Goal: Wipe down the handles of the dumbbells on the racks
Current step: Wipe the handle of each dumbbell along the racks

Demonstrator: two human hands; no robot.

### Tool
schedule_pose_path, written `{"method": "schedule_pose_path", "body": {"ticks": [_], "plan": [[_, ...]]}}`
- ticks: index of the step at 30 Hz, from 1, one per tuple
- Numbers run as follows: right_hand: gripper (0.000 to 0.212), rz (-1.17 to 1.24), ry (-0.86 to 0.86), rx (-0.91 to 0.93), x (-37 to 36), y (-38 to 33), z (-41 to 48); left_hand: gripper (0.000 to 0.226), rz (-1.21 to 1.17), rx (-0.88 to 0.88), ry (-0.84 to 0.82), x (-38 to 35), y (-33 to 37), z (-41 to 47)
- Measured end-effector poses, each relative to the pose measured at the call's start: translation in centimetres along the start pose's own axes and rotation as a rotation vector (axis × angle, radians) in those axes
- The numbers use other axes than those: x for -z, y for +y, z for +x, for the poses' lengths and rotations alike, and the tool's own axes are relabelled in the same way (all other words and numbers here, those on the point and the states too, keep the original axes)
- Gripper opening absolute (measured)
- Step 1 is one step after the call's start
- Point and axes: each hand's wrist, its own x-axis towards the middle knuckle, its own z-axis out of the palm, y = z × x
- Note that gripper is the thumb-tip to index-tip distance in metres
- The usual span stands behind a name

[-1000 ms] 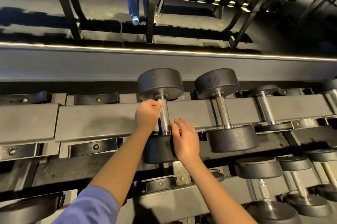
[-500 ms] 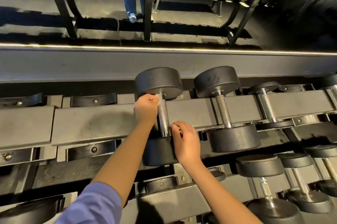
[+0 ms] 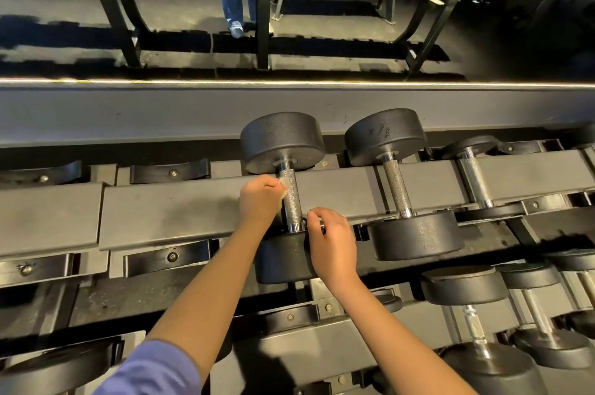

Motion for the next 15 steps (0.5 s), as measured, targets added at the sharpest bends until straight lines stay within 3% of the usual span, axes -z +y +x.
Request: {"method": "schedule_pose_path", "body": {"ticks": [9, 13, 15], "plan": [[0.028, -0.006, 0.007, -0.038, 0.0, 0.0, 0.0, 0.018, 0.070, -0.041, -0.132, 0.6, -1.2, -2.5], [0.028, 0.018, 0.010, -0.056, 0.0, -0.1, -0.1, 0.029, 0.076, -0.134, -0.041, 1.0, -0.4, -2.4], [0.028, 0.022, 0.008, -0.058, 0.0, -0.1, -0.1, 0.022, 0.021, -0.124, 0.007, 0.8, -0.1, -2.2]]}}
